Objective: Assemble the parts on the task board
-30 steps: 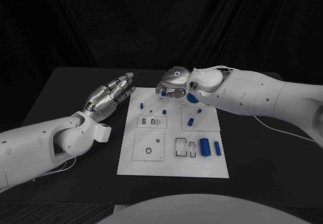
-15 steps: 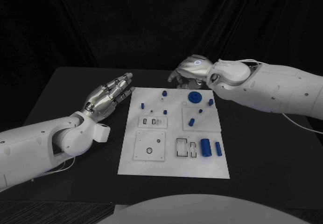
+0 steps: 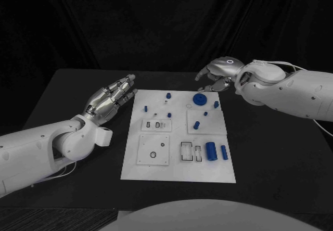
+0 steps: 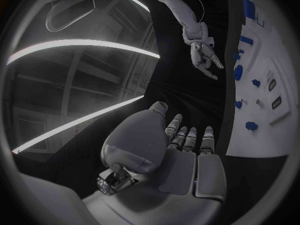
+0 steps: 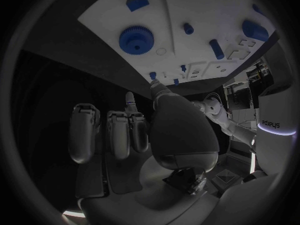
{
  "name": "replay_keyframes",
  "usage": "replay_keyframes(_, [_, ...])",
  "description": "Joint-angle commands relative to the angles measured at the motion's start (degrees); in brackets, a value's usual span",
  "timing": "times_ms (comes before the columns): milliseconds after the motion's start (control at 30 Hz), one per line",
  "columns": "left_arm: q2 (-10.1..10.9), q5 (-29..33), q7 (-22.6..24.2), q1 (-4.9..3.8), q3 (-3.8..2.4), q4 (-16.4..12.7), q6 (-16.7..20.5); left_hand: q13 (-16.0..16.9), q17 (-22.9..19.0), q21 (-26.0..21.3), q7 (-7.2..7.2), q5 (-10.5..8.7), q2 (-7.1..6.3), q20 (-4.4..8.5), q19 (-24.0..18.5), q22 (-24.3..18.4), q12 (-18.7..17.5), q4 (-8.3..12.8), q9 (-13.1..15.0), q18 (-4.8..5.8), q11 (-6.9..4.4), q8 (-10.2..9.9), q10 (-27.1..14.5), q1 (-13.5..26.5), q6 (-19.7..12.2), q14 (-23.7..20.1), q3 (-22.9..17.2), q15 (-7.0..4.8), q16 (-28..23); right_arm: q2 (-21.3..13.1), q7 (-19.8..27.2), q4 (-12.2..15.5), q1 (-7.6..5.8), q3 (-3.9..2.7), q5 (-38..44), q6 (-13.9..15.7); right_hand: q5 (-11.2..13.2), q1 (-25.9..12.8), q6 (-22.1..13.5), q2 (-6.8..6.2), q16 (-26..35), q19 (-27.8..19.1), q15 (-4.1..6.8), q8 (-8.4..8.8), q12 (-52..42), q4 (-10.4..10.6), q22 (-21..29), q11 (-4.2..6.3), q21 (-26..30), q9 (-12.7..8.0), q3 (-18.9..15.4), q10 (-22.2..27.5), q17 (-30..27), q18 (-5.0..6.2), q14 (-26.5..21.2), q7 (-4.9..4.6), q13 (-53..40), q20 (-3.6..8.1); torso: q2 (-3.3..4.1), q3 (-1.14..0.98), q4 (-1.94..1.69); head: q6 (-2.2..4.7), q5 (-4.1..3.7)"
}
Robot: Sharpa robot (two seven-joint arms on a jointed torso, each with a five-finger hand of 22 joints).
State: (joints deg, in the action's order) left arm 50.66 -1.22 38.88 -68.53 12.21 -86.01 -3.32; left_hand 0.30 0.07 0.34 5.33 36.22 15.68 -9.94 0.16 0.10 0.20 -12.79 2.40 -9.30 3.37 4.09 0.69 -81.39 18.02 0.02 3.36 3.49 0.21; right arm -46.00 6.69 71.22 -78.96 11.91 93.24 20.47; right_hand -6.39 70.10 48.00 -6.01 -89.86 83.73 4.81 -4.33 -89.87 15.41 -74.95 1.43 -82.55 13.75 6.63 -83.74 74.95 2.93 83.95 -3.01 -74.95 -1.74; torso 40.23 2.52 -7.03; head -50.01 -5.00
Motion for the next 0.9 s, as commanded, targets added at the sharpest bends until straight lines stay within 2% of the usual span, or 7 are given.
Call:
replay_keyframes(33, [-0.14,-0.04,4.82,-0.09,-0.05,-0.02,-0.73,0.04,-0.07,-0.34,0.1,0.34,0.17,-0.42,-0.16,-0.1,0.29,-0.08,0.08,-0.97,0.34,0.38,-0.04,-0.49,0.27,-0.02,-0.41,0.45,-0.21,-0.24,-4.17,-0.47,0.64,-0.01,-2.95,-4.1,-0.49,-0.62,0.01,-0.04,-0.14,1.34,0.04,0.12,-0.13,0.88,-10.05,-0.03,-0.93,-0.11,-0.09,-6.26,15.05,-0.92,6.05,-0.27,-15.05,0.04,0.16,-0.05,0.13,0.01,0.21])
replay_keyframes(200, [-0.16,-0.04,4.75,-0.08,-0.05,0.03,-0.86,0.04,-0.07,-0.34,0.1,0.34,0.17,-0.42,-0.16,-0.1,0.29,-0.08,0.08,-0.97,0.34,0.38,-0.04,-0.49,0.27,-0.02,-0.41,0.45,-0.21,0.14,-4.75,-1.53,1.43,0.0,-3.13,-4.8,-1.24,-0.2,-0.2,-0.34,-0.14,2.61,0.41,0.21,-0.13,0.91,-11.41,0.04,-2.6,-0.31,0.18,-6.26,15.05,-1.4,6.05,-0.2,-15.05,0.36,0.15,-0.13,0.16,0.01,0.29])
replay_keyframes(267, [-0.15,-0.04,4.73,-0.08,-0.05,0.01,-0.92,0.04,-0.07,-0.34,0.1,0.34,0.17,-0.42,-0.16,-0.1,0.29,-0.08,0.08,-0.97,0.34,0.38,-0.04,-0.49,0.27,-0.02,-0.41,0.45,-0.21,0.38,-4.88,-1.98,1.75,0.0,-3.17,-5.08,-1.4,-0.06,-0.15,-0.34,-0.14,3.0,0.42,0.18,-0.13,0.88,-11.8,0.01,-3.12,-0.33,0.25,-6.26,15.05,-1.56,6.05,-0.31,-15.05,0.4,0.1,-0.12,-0.02,0.01,0.1])
replay_keyframes(400, [-0.1,-0.04,4.7,-0.07,-0.05,-0.04,-0.99,0.04,-0.07,-0.34,0.1,0.34,0.18,-0.45,-0.16,-0.1,0.3,-0.03,0.08,-0.97,0.34,0.38,-0.04,-0.5,0.24,-0.02,-0.48,0.5,-0.21,0.81,-4.83,-2.58,2.23,0.0,-3.2,-5.19,-1.55,0.21,0.2,-0.38,-0.14,3.34,0.23,0.01,-0.13,0.84,-12.17,-0.24,-3.57,-0.33,0.36,-6.26,15.05,-1.7,6.05,-0.69,-15.05,0.33,0.22,-0.2,-0.03,0.01,0.06])
replay_keyframes(533, [0.0,-0.04,4.67,-0.07,-0.05,-0.09,-1.0,0.04,-0.07,-0.34,0.1,0.34,0.18,-0.45,-0.16,-0.1,0.3,-0.03,0.08,-0.97,0.34,0.38,-0.04,-0.5,0.24,-0.02,-0.48,0.5,-0.21,1.3,-4.62,-2.98,2.62,0.0,-3.22,-5.29,-1.79,1.08,1.54,-0.44,-0.14,3.51,-0.02,-0.7,-0.13,0.55,-12.4,-0.51,-3.8,0.01,0.57,-6.26,15.05,-1.76,6.05,-0.97,-15.05,0.12,0.08,-0.12,0.0,0.01,0.11])
replay_keyframes(733, [0.05,-0.04,4.62,-0.07,-0.05,-0.11,-1.05,0.04,-0.07,-0.34,0.1,0.34,0.18,-0.45,-0.16,-0.1,0.3,-0.03,0.08,-0.97,0.34,0.38,-0.04,-0.5,0.24,-0.02,-0.48,0.5,-0.21,1.72,-4.67,-3.09,2.98,-0.01,-3.22,-5.62,-1.9,2.28,2.24,-0.7,-0.14,3.53,-0.1,-1.14,-0.13,0.03,-12.48,-0.59,-3.85,0.43,0.73,-6.26,15.05,-1.77,6.05,-1.03,-15.05,0.01,0.12,-0.01,-0.19,0.01,-0.14])
replay_keyframes(900, [0.07,-0.04,4.58,-0.07,-0.05,-0.09,-1.09,0.04,-0.07,-0.34,0.1,0.34,0.18,-0.45,-0.16,-0.1,0.3,-0.03,0.08,-0.97,0.34,0.38,-0.04,-0.5,0.24,-0.02,-0.48,0.5,-0.21,1.91,-4.58,-3.15,3.18,-0.01,-3.23,-5.45,-1.65,2.5,2.38,-0.96,-0.14,3.53,-0.14,-1.26,-0.13,-0.05,-12.5,-0.6,-3.85,0.6,0.63,-6.26,15.05,-1.77,6.05,-1.06,-15.05,-0.03,0.0,0.03,-0.06,0.01,-0.01])
